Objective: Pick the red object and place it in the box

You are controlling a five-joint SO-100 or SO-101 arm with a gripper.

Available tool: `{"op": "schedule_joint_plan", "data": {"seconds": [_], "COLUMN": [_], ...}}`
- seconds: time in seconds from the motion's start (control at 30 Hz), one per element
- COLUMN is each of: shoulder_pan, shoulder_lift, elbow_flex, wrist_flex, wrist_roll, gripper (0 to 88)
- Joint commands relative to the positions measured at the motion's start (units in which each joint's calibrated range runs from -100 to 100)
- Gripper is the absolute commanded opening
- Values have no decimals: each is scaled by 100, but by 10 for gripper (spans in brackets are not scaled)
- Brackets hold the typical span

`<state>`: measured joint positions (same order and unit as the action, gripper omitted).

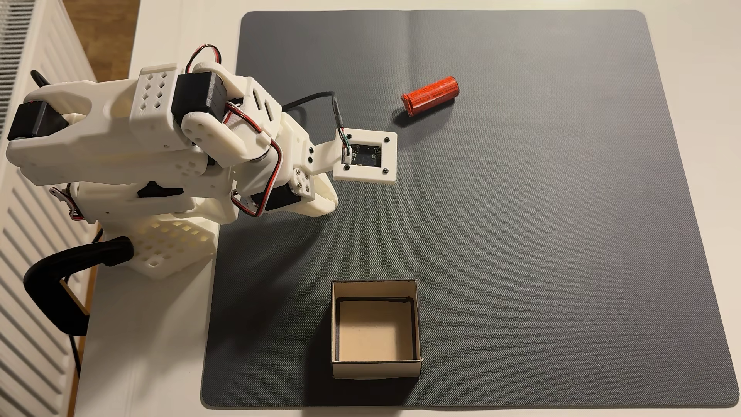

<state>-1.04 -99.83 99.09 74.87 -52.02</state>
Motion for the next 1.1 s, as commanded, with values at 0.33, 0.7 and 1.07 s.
{"op": "schedule_joint_plan", "data": {"seconds": [0.33, 0.7, 1.07], "shoulder_pan": [-535, -2123, -2509], "shoulder_lift": [51, 68, 382], "elbow_flex": [-1895, -1614, -1006], "wrist_flex": [-887, -1560, -3011], "wrist_roll": [3, -815, -784], "gripper": [7, 7, 9]}}
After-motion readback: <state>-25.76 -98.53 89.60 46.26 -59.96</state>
